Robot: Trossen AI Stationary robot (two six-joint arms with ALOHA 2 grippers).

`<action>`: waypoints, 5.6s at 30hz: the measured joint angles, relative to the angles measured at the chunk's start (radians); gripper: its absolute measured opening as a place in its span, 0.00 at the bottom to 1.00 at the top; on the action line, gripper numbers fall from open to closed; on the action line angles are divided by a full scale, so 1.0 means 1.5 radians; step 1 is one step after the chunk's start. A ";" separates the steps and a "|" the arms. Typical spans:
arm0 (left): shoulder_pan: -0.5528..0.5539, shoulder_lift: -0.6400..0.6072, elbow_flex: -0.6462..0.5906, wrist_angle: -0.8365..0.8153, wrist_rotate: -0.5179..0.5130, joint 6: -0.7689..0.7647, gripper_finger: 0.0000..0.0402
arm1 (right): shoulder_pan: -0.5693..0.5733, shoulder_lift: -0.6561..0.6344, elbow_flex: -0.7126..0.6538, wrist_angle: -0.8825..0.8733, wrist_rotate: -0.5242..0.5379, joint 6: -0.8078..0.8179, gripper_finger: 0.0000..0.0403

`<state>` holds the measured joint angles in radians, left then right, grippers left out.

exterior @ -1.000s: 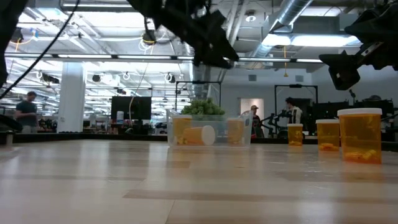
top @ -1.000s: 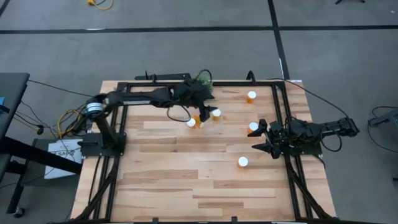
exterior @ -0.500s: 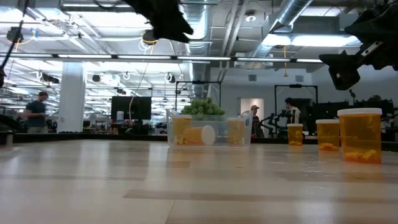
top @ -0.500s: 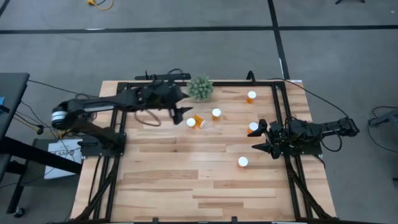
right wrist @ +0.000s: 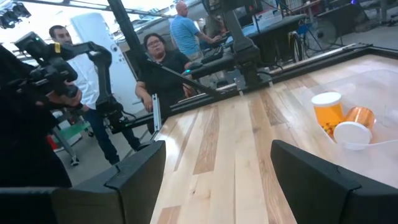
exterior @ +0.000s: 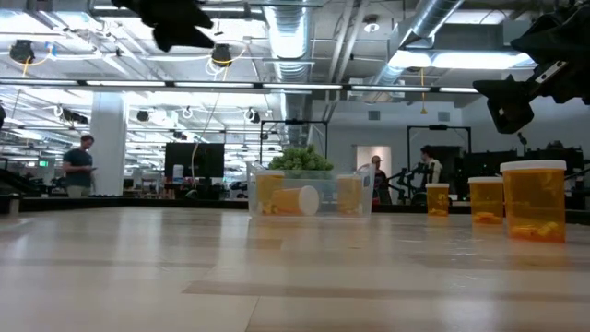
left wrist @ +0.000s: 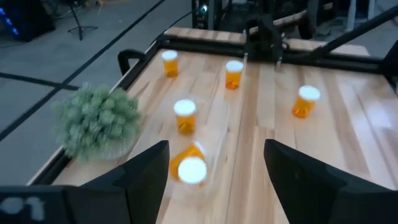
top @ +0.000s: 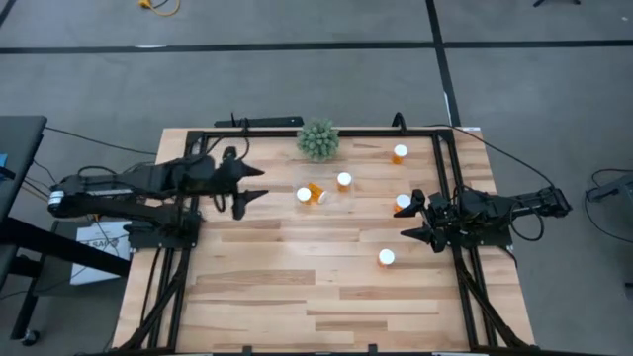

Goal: Pick and place pill bottles into a basket
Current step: Put the orange pill bottle into the transparent bin

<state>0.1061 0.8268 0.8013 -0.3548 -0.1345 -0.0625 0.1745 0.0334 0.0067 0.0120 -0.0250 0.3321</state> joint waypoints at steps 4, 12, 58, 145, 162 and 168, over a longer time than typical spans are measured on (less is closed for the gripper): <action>-0.033 -0.053 -0.029 -0.031 -0.028 -0.004 0.63 | 0.000 0.000 0.000 0.000 0.000 0.000 0.71; -0.085 -0.144 -0.110 -0.033 -0.044 -0.041 0.63 | 0.000 0.000 0.000 0.000 0.000 0.000 0.71; -0.147 -0.436 -0.437 0.208 -0.103 -0.103 0.63 | 0.000 0.000 0.000 0.000 0.000 0.000 0.71; -0.146 -0.548 -0.526 0.250 0.083 -0.076 0.63 | 0.000 0.000 0.000 0.004 0.001 0.032 0.71; -0.146 -0.548 -0.526 0.250 0.082 -0.076 0.63 | 0.001 0.008 0.000 0.097 0.052 0.342 0.71; -0.146 -0.548 -0.526 0.250 0.082 -0.076 0.63 | -0.007 0.008 0.000 0.108 0.138 0.352 0.71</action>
<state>-0.1135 0.0050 0.0120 0.0196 -0.0116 -0.1764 0.1638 0.0452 0.0063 0.1741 0.1828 0.8601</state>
